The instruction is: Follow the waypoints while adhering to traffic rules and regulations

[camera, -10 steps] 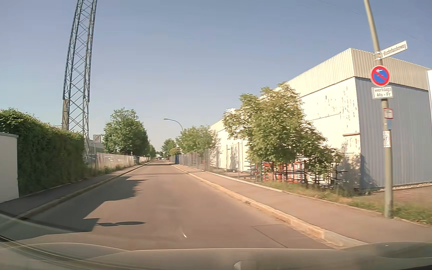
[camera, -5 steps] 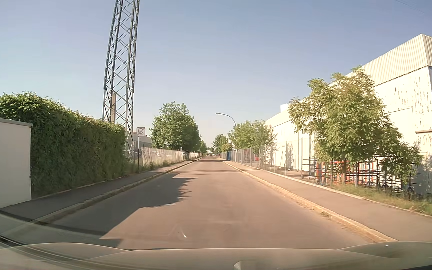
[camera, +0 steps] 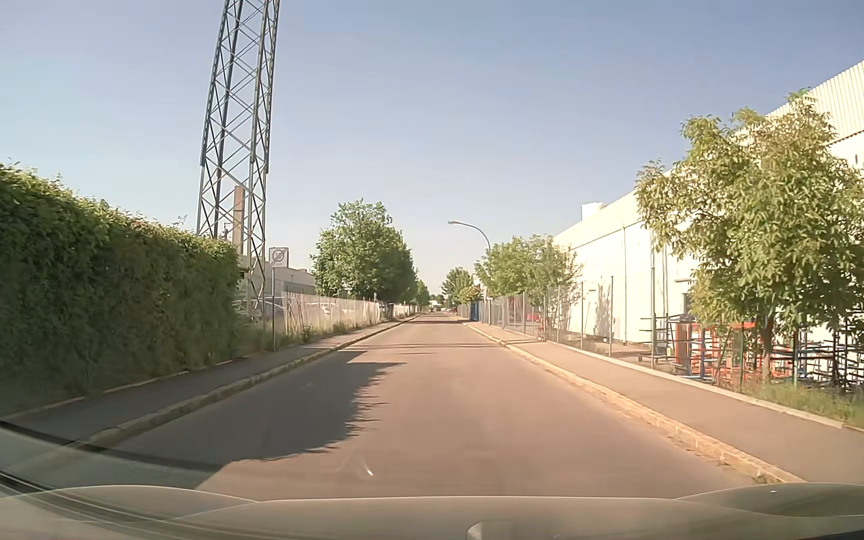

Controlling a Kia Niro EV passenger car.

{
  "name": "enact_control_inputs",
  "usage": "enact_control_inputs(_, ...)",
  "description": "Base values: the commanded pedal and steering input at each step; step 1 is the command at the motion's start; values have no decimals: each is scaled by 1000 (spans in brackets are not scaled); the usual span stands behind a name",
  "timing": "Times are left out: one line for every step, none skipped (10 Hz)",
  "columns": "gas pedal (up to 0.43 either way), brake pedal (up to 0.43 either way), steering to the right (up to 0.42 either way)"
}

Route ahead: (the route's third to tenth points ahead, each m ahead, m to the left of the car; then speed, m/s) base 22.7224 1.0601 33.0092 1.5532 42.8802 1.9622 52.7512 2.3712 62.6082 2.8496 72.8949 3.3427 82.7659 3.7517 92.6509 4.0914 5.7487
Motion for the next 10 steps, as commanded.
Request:
enact_control_inputs(311,0,-5)
enact_control_inputs(319,0,-5)
enact_control_inputs(319,0,-5)
enact_control_inputs(331,0,-3)
enact_control_inputs(331,0,8)
enact_control_inputs(331,0,20)
enact_control_inputs(331,0,19)
enact_control_inputs(331,0,6)
enact_control_inputs(331,0,-2)
enact_control_inputs(319,0,-4)
